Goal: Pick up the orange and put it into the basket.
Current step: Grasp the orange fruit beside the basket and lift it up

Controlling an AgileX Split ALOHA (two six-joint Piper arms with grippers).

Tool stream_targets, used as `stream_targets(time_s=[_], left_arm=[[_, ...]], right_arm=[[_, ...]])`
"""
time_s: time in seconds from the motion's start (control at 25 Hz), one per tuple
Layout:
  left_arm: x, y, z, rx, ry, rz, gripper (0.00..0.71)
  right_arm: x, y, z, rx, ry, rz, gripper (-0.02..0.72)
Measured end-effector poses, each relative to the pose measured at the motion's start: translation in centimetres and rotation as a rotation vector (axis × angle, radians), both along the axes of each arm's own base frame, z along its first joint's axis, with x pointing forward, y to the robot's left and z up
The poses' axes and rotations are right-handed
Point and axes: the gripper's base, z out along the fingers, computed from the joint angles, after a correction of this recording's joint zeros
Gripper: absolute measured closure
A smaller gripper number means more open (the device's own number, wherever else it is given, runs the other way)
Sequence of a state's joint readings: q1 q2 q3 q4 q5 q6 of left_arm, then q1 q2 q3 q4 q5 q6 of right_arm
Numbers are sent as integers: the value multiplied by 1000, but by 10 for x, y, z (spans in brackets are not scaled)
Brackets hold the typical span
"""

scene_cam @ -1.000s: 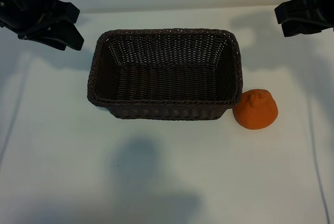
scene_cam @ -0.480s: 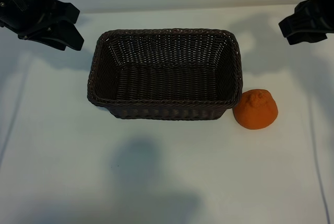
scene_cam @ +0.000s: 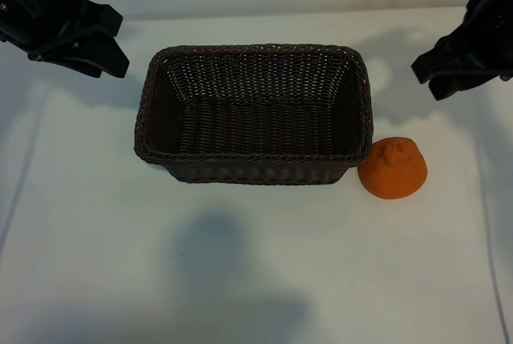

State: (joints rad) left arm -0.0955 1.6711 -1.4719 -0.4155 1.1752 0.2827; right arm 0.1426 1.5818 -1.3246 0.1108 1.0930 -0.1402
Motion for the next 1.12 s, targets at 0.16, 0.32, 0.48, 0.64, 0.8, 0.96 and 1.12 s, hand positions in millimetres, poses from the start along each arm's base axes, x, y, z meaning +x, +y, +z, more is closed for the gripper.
stream_targets(time_s=[0.16, 0.32, 0.48, 0.64, 0.8, 0.96, 1.12], left_arm=[[0, 0, 0, 0, 0, 0, 312], [0, 0, 0, 0, 0, 0, 312], [0, 0, 0, 0, 0, 0, 312], [0, 0, 0, -1, 0, 0, 312], [0, 0, 0, -1, 0, 0, 312], [0, 0, 0, -4, 0, 0, 312], [0, 0, 0, -4, 0, 0, 312]], right_arm=[[4, 1, -9, 0, 39, -18, 270], [6, 1, -21, -1, 86, -38, 270], [9, 2, -32, -2, 123, -45, 270], [13, 3, -39, 7, 140, -51, 267], [19, 4, -52, 7, 172, -68, 242], [25, 5, -71, 3, 225, -95, 235], [32, 8, -87, 29, 255, -114, 235]])
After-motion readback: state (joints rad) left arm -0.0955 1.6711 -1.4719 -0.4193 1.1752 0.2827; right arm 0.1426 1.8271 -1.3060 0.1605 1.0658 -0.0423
